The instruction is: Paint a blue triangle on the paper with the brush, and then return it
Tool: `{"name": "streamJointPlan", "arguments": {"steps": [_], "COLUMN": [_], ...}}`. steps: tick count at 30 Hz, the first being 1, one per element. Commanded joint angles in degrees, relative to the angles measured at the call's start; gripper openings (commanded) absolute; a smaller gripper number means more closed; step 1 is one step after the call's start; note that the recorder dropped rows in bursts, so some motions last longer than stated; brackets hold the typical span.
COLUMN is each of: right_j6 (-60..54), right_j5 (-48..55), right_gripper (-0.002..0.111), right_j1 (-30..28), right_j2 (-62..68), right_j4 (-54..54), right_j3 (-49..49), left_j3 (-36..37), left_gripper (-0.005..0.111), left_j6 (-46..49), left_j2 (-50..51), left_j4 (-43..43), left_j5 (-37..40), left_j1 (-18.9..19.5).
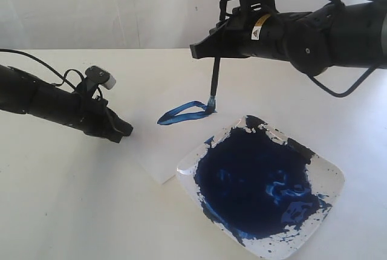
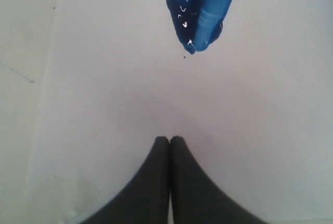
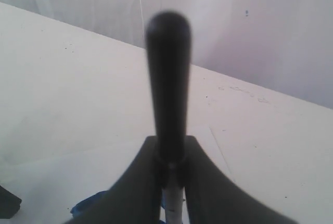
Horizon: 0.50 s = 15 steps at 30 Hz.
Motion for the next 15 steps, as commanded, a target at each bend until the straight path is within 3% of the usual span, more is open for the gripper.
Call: {"name": "streamJointPlan", "arguments": {"steps": [1,15], "right_j6": [-1.3,-2.8], "right_j5": [-0.9,-0.6], "right_gripper": [0.0,0.0], "right_j1": [-0.2,-0.7], "right_j2": [0.0,-3.4], "right_j4": [-0.4,-0.4], "right_j3": [-0.1,-0.1], "left_j3": [0.0,0.0], "left_gripper": [0.0,0.0], "left_j6": [0.2,0.2], "left_j2": [0.0,0.0], "left_j4": [-0.6,-0.6], "left_j5": [1.0,2.0], "left_j1": [0.1,0.1]}}
